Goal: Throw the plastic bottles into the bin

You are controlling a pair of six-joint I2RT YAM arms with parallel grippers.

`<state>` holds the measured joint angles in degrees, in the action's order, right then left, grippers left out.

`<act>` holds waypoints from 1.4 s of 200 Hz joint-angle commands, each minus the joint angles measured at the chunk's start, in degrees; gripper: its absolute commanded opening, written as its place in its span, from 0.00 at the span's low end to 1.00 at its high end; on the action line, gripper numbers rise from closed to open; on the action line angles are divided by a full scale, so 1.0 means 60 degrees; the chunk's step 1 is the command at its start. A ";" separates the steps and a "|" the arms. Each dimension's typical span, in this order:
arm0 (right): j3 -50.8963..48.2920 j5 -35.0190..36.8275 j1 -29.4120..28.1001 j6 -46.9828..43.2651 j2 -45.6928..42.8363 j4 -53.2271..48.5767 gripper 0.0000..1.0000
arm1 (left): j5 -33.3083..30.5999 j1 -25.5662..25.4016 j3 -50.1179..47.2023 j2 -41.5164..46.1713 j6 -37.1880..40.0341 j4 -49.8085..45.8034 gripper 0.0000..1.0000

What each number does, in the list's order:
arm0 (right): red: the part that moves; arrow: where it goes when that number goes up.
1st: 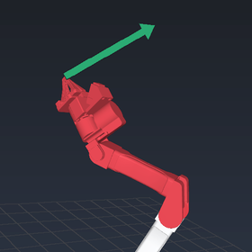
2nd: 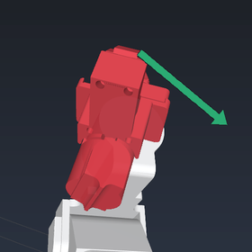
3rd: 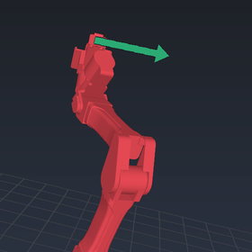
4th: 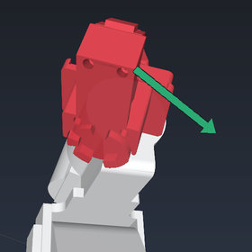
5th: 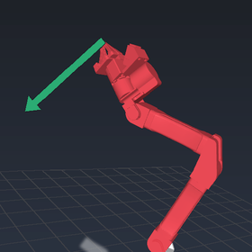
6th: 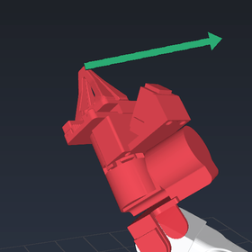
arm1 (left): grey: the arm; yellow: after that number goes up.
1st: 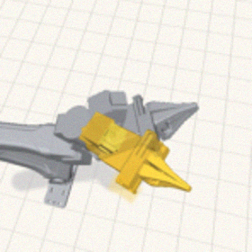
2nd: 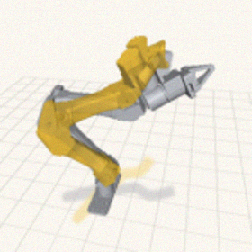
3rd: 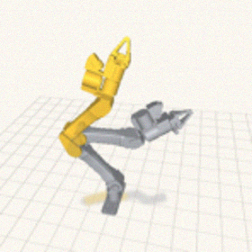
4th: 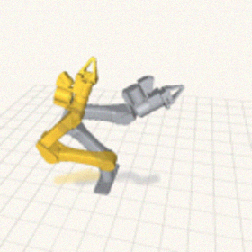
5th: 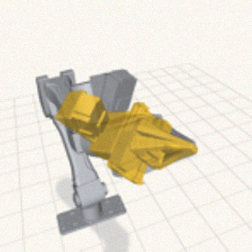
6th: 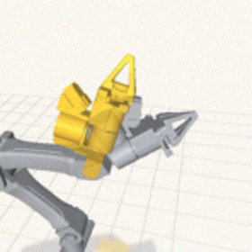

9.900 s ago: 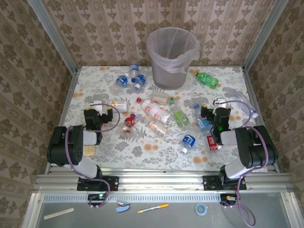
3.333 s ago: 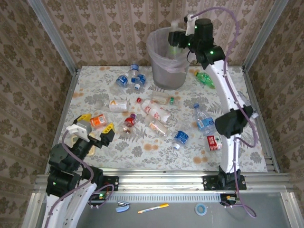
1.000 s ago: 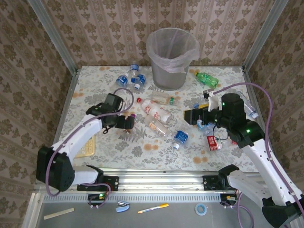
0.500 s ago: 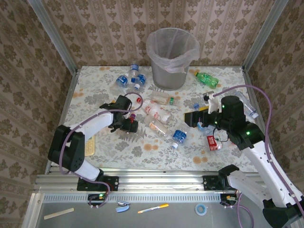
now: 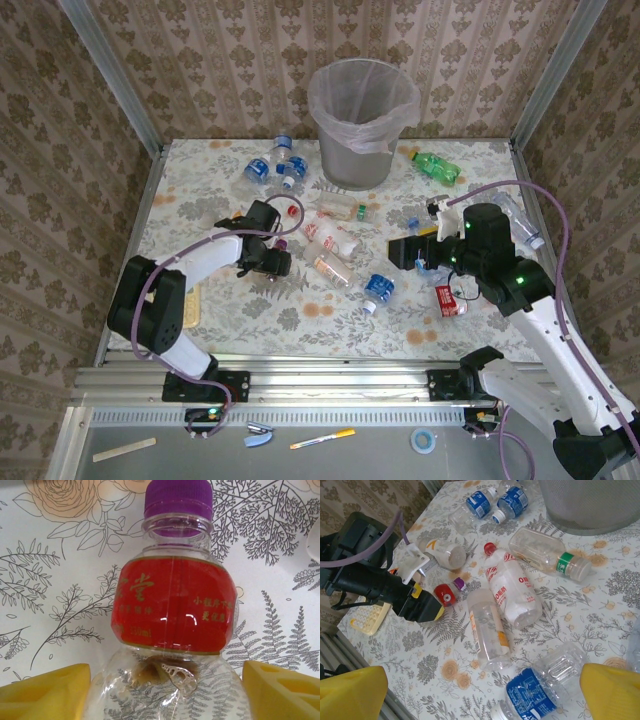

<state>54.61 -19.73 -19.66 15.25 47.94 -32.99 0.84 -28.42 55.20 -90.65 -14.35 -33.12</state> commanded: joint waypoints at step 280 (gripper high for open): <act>-0.0407 -0.0034 -0.0328 0.1049 0.0105 0.1094 1.00 | -0.1733 -0.3848 -0.1734 0.6986 0.2421 0.6387 0.63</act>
<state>52.86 -21.17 -21.23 21.26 50.68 -27.11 -7.84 -51.35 42.78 -49.93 -2.87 -6.81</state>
